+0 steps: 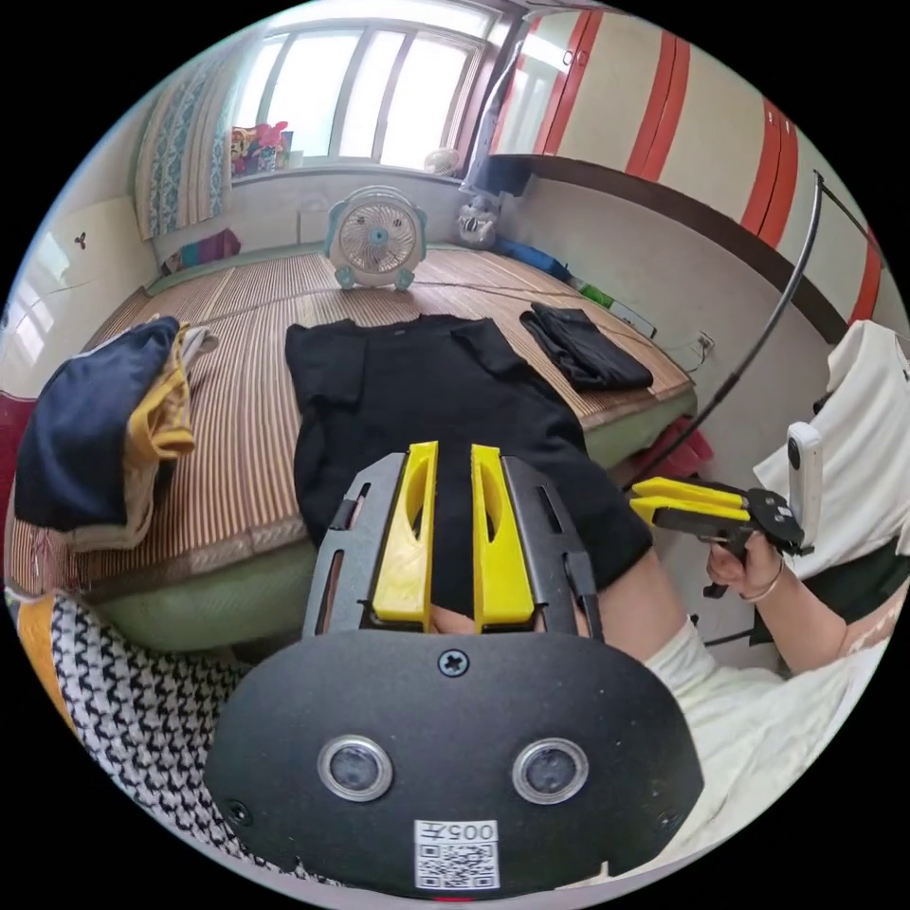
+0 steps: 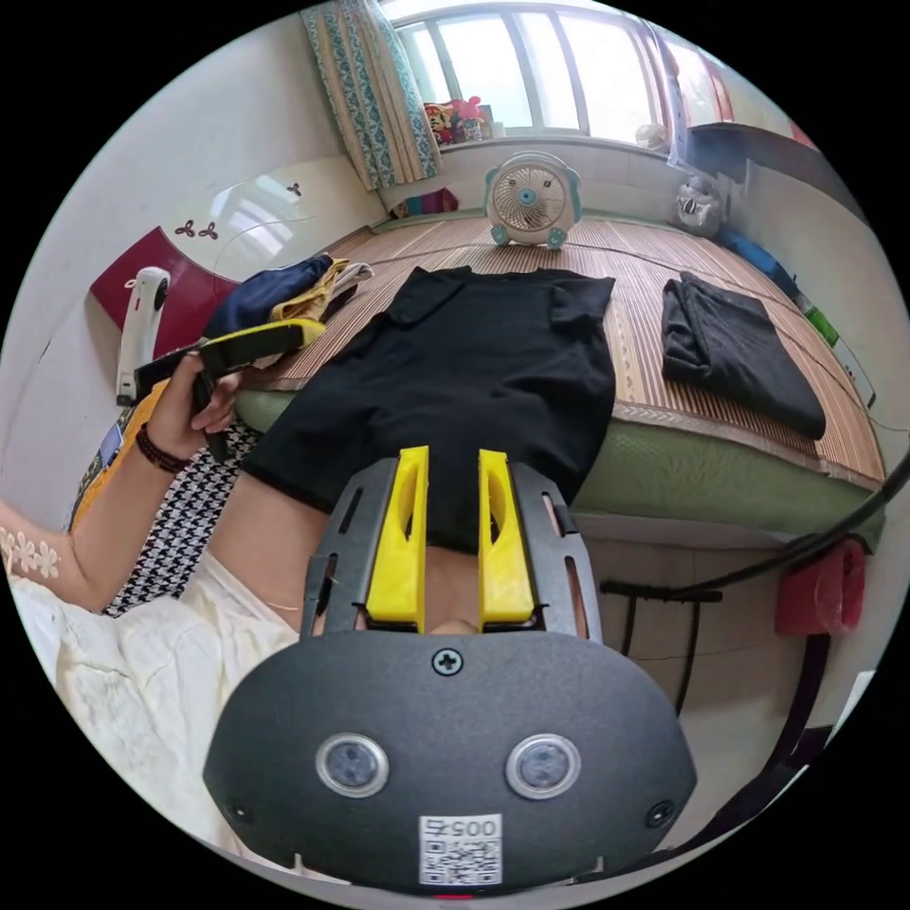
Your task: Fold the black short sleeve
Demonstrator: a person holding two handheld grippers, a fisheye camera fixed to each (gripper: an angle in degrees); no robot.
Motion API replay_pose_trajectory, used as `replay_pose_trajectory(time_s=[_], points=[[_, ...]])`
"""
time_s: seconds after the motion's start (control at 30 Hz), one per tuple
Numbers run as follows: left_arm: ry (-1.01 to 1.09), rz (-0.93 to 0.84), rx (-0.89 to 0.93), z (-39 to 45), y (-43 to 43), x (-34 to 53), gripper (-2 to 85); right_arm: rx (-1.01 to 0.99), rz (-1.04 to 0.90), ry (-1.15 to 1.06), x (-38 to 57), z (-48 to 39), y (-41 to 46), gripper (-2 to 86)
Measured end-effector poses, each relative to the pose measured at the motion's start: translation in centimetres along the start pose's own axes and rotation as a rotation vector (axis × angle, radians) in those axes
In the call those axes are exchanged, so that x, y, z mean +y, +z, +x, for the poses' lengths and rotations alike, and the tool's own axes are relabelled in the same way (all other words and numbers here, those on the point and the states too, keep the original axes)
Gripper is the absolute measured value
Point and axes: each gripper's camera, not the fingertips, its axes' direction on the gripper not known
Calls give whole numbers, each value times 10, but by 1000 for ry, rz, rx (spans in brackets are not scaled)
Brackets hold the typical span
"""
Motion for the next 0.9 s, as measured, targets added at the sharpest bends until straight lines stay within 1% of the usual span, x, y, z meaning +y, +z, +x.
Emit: replay_pose_trajectory(time_s=[0.2, 0.47, 0.53, 0.73, 0.9], points=[[0, -65, -17, 22, -40, 64, 80, 51, 2, -46, 25, -25, -24, 86], [12, -144, -54, 38, -58, 105, 99, 63, 0, -57, 42, -42, -47, 87], [20, -124, -64, 41, -62, 109, 97, 64, 2, -66, 48, -48, -53, 87], [44, -133, -112, 48, -72, 111, 75, 49, -6, -96, 62, -59, -65, 95], [11, -130, -102, 41, -85, 113, 27, 66, -14, -124, 72, -67, -75, 94]])
